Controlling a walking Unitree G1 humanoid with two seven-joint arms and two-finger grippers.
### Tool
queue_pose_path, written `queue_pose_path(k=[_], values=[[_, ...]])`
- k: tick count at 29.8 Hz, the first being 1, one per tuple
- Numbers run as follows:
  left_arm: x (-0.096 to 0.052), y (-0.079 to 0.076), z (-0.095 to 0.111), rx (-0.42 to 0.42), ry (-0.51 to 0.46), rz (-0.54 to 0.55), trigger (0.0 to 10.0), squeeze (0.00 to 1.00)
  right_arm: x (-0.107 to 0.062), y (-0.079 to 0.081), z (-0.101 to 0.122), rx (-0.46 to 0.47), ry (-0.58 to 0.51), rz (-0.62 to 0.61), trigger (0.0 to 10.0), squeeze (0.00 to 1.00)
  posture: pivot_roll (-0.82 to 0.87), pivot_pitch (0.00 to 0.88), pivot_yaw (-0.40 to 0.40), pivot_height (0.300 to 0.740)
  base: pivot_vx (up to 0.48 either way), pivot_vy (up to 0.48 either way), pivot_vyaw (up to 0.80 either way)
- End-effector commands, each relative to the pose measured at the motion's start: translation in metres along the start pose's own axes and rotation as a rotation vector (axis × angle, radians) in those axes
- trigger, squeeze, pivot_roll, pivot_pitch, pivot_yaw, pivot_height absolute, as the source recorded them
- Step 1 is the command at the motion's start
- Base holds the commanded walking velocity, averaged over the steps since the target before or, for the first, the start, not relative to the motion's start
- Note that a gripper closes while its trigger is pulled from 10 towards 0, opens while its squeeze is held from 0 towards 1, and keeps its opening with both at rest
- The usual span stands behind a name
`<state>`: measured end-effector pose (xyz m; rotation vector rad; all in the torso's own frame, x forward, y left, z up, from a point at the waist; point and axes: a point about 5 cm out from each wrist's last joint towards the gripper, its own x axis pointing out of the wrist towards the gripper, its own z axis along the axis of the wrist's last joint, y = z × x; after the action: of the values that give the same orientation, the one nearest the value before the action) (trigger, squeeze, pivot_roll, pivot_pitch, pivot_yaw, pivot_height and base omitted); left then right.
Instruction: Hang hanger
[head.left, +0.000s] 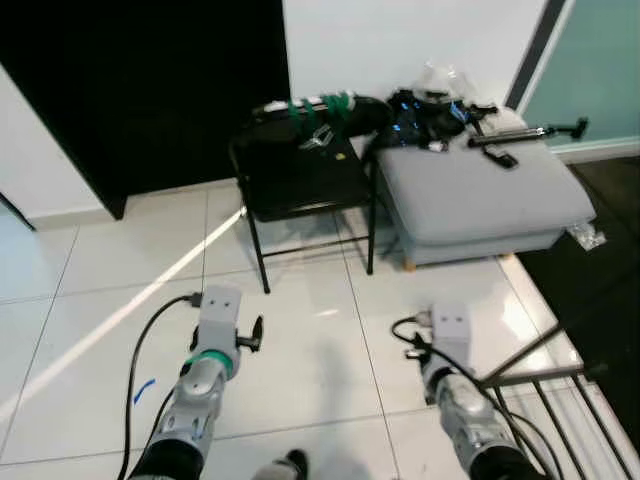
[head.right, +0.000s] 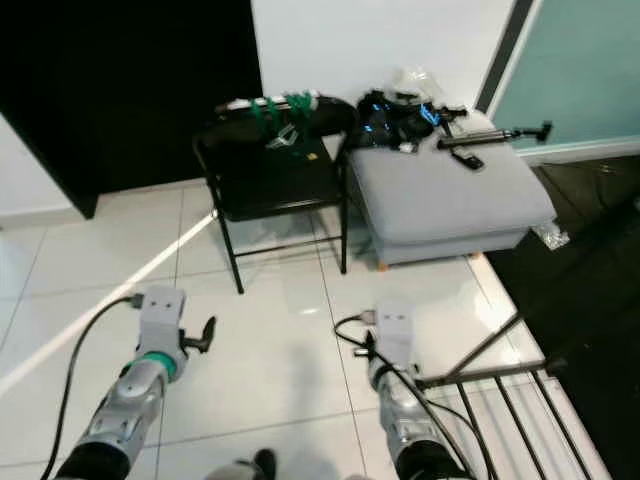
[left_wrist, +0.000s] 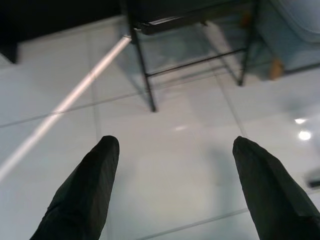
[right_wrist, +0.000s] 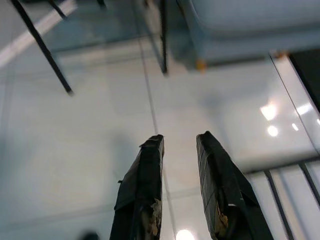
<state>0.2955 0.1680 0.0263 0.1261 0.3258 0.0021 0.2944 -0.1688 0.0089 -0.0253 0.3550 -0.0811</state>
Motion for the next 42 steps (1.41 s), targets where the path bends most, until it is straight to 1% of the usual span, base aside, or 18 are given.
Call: queue_pose_path(k=[1, 6, 7, 11, 15, 19, 20, 23, 27, 36, 41, 42], values=[[-0.001, 0.002, -0.003, -0.023, 0.005, 0.019, 10.0, 0.0, -0.003, 0.001, -0.009, -0.005, 0.028, -0.001, 10.0, 0.0, -0.02, 0.046, 0.066, 0.74, 0.0, 0.0, 0.8], [0.0, 0.001, -0.001, -0.03, -0.002, 0.021, 10.0, 0.0, -0.002, 0.0, -0.007, -0.001, 0.024, -0.009, 10.0, 0.0, -0.01, 0.046, 0.056, 0.74, 0.0, 0.0, 0.8], [0.002, -0.002, 0.001, -0.039, -0.018, 0.011, 10.0, 0.0, -0.002, -0.001, -0.006, -0.005, 0.015, -0.013, 10.0, 0.0, -0.02, 0.045, 0.052, 0.74, 0.0, 0.0, 0.8], [0.002, -0.004, 0.001, -0.05, -0.019, 0.008, 10.0, 0.0, -0.001, -0.002, -0.003, -0.018, -0.003, -0.015, 10.0, 0.0, -0.02, 0.049, 0.048, 0.74, 0.0, 0.0, 0.8], [0.002, -0.009, 0.002, -0.044, -0.028, -0.004, 10.0, 0.0, 0.001, -0.006, 0.002, -0.026, -0.02, -0.018, 10.0, 0.0, -0.01, 0.047, 0.025, 0.74, 0.0, 0.0, 0.8], [0.002, -0.008, 0.004, -0.047, -0.044, 0.002, 10.0, 0.0, 0.001, -0.007, 0.001, -0.04, -0.016, -0.014, 10.0, 0.0, -0.02, 0.044, 0.028, 0.74, 0.0, 0.0, 0.8], [0.003, -0.006, 0.004, -0.049, -0.039, 0.007, 10.0, 0.0, 0.001, -0.006, 0.001, -0.043, -0.018, -0.013, 10.0, 0.0, -0.03, 0.047, 0.042, 0.74, 0.0, 0.0, 0.8], [0.003, -0.003, 0.003, -0.045, -0.03, 0.009, 10.0, 0.0, 0.001, -0.004, 0.002, -0.047, -0.026, -0.012, 10.0, 0.0, -0.04, 0.046, 0.05, 0.74, 0.0, 0.0, 0.8], [0.004, -0.006, 0.002, -0.036, -0.023, -0.003, 10.0, 0.0, 0.001, -0.005, 0.003, -0.046, -0.034, -0.02, 10.0, 0.0, -0.05, 0.049, 0.055, 0.74, 0.0, 0.0, 0.8], [0.006, -0.014, 0.002, -0.05, -0.015, -0.002, 10.0, 0.0, 0.0, -0.004, 0.004, -0.083, -0.047, 0.002, 10.0, 0.0, -0.07, 0.058, 0.025, 0.74, 0.0, 0.0, 0.8], [0.005, -0.015, 0.002, -0.05, -0.016, -0.003, 10.0, 0.0, 0.001, -0.005, 0.006, -0.093, -0.052, 0.009, 10.0, 0.0, -0.07, 0.056, 0.022, 0.74, 0.0, 0.0, 0.8], [0.005, -0.014, 0.003, -0.063, -0.017, -0.001, 10.0, 0.0, 0.002, -0.006, 0.007, -0.094, -0.055, 0.009, 10.0, 0.0, -0.07, 0.057, 0.021, 0.74, 0.0, 0.0, 0.8]])
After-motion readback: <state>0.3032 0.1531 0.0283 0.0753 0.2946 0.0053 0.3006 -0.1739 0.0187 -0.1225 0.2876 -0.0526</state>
